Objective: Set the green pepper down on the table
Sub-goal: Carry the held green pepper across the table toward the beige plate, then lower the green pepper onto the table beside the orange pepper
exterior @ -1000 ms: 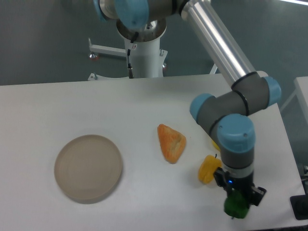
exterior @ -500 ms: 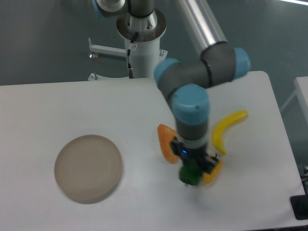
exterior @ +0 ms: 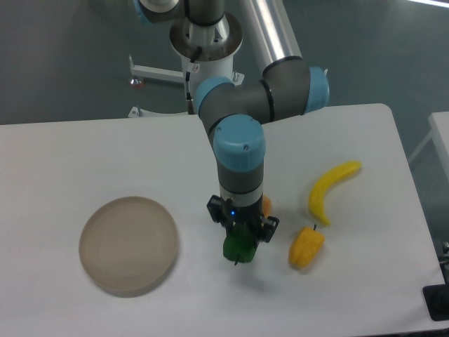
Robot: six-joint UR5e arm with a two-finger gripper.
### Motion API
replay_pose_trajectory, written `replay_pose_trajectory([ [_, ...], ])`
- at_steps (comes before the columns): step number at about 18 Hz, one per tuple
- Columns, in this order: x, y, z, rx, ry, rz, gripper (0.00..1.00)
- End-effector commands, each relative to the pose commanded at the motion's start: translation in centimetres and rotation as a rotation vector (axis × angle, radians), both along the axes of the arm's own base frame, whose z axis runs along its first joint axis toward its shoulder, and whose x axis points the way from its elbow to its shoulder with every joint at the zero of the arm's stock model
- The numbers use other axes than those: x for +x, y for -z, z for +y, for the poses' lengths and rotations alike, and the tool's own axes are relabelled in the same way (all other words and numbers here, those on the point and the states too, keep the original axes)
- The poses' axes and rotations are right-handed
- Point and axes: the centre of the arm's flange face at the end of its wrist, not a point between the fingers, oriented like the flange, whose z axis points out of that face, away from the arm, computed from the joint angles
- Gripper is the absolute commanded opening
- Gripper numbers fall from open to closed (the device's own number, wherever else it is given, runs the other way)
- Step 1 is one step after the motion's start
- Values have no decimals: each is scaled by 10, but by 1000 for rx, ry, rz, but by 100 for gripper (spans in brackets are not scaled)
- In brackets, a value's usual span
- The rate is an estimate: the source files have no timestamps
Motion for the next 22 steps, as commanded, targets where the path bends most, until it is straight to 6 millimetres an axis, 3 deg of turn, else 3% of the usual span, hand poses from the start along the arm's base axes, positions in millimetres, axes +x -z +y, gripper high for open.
replay_pose_trajectory([
  [3, 1, 17, 15, 2, -3, -3, 38],
  [12, -2, 62, 24, -13, -44, -67, 39],
  [22, -3, 68, 24, -1, -54, -98, 39],
])
